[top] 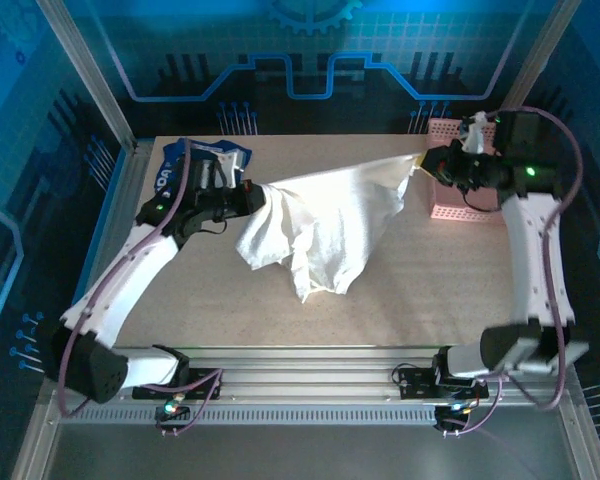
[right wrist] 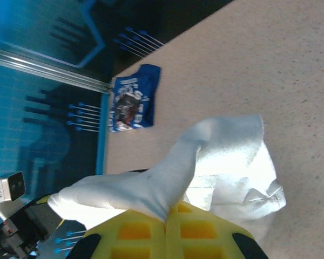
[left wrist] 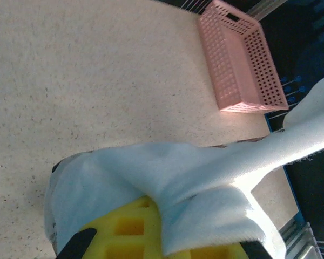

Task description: Fold and stack the t-shirts

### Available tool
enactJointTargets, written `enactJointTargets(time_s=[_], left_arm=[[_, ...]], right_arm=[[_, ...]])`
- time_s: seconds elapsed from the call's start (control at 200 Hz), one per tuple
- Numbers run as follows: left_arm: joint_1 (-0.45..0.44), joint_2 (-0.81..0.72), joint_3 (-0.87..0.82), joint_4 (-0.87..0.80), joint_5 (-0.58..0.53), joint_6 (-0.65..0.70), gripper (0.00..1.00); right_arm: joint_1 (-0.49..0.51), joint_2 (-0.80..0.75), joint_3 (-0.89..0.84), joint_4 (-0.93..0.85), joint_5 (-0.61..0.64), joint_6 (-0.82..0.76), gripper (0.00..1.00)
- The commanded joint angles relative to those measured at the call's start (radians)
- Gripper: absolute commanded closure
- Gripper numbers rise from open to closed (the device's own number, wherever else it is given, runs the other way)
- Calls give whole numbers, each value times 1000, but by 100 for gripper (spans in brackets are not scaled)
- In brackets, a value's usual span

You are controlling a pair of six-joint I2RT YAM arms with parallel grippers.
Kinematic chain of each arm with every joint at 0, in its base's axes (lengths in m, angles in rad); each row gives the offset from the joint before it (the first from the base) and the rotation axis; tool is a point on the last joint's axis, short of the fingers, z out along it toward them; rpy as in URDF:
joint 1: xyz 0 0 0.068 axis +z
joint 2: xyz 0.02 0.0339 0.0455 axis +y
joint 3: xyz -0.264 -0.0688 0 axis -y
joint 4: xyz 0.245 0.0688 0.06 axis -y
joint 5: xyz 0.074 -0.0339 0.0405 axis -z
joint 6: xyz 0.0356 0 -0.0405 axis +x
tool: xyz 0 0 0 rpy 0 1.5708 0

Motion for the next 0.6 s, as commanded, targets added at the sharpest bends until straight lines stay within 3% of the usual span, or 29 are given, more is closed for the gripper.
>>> enactJointTargets(time_s=[0.0, 0.035, 0.065, 0.125, 0.15, 0.205, 0.31, 0.415, 0.5, 0.595], left_arm=[[98, 77, -51, 144, 31, -105, 90], [139, 111, -57, 159, 20, -131, 84], [175, 142, -54, 163, 14, -161, 71], [246, 202, -33, 170, 42, -205, 58], [269, 219, -18, 164, 47, -216, 51], [297, 234, 21, 131, 45, -211, 37], [304, 193, 91, -15, 42, -154, 25], [282, 85, 36, -130, 133, -85, 22], [216, -25, -62, -230, 122, 15, 16], [149, -99, -212, -233, 155, 34, 16]], right_arm=[[88, 190, 127, 19, 146, -58, 100], [122, 268, 173, 41, 159, -76, 100], [148, 330, 224, 53, 187, -80, 100], [181, 451, 309, 81, 241, -76, 89], [188, 489, 333, 94, 258, -65, 80], [198, 538, 366, 113, 265, -29, 49], [246, 478, 328, 101, 265, -69, 31], [312, 313, 153, 13, 249, -123, 27], [360, 158, -109, -9, 210, -90, 27], [419, -8, -397, 41, 206, -29, 27]])
